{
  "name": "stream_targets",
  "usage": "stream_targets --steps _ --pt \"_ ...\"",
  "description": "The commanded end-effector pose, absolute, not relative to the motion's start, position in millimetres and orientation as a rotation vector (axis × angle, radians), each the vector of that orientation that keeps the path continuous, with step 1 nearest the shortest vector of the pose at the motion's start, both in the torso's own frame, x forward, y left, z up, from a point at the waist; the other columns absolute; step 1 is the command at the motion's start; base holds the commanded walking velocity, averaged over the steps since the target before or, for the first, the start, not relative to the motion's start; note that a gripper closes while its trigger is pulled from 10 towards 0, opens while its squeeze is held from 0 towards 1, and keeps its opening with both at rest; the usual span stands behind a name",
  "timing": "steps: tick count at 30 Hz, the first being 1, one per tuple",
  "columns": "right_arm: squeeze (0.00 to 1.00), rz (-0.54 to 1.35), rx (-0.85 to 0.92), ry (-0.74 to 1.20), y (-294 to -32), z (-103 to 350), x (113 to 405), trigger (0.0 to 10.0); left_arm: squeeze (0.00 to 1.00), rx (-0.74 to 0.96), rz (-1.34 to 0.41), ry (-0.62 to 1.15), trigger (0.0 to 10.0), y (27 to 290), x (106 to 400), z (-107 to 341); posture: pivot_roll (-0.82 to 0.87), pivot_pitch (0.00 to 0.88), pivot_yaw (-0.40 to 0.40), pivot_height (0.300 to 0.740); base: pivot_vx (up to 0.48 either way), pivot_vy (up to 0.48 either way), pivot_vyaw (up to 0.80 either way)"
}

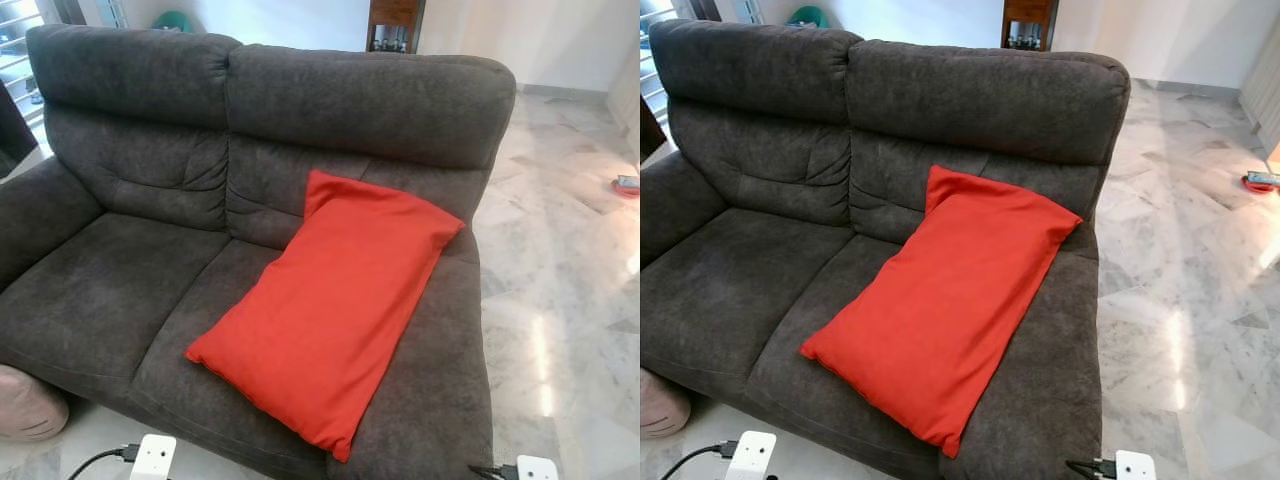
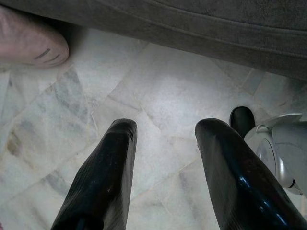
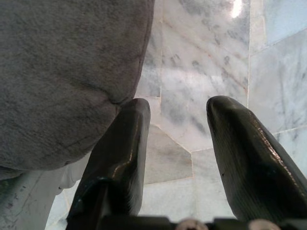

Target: Move the pillow to the sofa from floor

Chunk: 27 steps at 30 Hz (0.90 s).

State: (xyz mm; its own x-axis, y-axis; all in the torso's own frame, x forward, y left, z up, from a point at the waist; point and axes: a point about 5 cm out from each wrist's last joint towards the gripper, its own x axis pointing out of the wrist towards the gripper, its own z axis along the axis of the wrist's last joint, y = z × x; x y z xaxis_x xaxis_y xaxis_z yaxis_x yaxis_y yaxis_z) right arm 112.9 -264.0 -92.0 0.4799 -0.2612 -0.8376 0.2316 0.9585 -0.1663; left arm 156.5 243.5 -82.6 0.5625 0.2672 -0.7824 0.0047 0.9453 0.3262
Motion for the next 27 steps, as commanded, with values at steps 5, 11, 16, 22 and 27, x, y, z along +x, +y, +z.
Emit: stream_targets --steps 5,11,16,22,27 --pt "0.00 -0.303 -0.023 1.044 -262.6 -93.7 109.5 10.0 0.00 0.303 0.157 0.974 10.0 243.0 153.3 -84.2 0.10 0.030 -0.009 0.740 0.000 0.000 0.00" --pt "0.00 -0.304 -0.026 1.046 -262.6 -93.7 109.5 10.0 0.00 0.303 0.153 0.974 10.0 242.1 151.7 -85.0 0.10 0.031 -0.011 0.740 0.000 0.259 0.00" --pt "0.00 -0.314 -0.036 1.047 -264.2 -93.1 110.3 10.0 0.00 0.304 0.147 0.979 10.0 241.2 150.1 -85.9 0.10 0.030 -0.009 0.740 0.000 0.260 0.00" --pt "0.00 -0.325 -0.023 1.039 -265.2 -92.4 111.4 10.0 0.00 0.304 0.143 0.980 10.0 240.6 150.1 -86.1 0.10 0.028 -0.008 0.740 0.000 0.259 0.00" --pt "0.00 -0.326 -0.025 1.043 -265.4 -92.5 111.3 10.0 0.00 0.303 0.140 0.981 10.0 240.1 149.8 -86.4 0.10 0.027 -0.010 0.740 0.000 0.264 -0.14"
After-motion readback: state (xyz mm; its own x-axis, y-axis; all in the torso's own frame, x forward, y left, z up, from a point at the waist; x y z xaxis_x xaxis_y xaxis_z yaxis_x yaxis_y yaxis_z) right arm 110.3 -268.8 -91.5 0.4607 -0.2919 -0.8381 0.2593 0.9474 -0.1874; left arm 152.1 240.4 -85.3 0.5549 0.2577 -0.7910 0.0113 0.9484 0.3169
